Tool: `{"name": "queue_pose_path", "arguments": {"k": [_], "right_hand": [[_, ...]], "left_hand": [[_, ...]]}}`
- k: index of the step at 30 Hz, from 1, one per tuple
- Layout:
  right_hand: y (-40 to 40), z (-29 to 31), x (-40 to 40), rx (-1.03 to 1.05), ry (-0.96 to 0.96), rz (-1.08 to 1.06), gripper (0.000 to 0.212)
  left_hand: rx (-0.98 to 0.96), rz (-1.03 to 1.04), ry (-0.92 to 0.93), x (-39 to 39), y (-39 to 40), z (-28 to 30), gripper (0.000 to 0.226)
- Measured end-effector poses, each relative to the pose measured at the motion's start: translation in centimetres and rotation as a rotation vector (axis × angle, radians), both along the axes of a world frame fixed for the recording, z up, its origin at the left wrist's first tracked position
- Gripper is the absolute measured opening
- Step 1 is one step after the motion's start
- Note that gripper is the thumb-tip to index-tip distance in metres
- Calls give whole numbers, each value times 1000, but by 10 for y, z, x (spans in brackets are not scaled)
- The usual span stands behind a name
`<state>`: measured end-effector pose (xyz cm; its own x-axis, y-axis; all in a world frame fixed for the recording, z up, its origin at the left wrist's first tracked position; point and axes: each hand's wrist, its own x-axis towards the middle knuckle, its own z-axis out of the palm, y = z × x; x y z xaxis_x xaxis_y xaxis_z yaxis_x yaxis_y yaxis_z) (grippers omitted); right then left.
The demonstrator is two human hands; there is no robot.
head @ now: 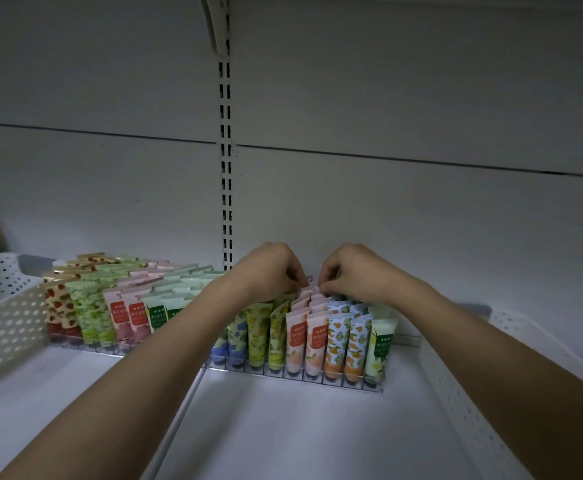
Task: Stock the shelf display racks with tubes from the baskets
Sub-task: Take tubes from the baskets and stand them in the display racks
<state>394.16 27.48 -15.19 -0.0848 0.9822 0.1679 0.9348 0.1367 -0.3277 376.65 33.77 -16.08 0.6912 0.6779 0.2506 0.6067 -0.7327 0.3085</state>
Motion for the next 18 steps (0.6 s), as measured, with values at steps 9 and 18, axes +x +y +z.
{"name": "queue_pose_path", "arguments": {"k": [9,18], "right_hand": [[-10,6,0,38,56,11,7],[-24,4,-2,1,106,85,5]], "left_hand": [[-30,4,-106,-10,-9,5,8],[-37,-10,-84,-16,-28,3,8]]}}
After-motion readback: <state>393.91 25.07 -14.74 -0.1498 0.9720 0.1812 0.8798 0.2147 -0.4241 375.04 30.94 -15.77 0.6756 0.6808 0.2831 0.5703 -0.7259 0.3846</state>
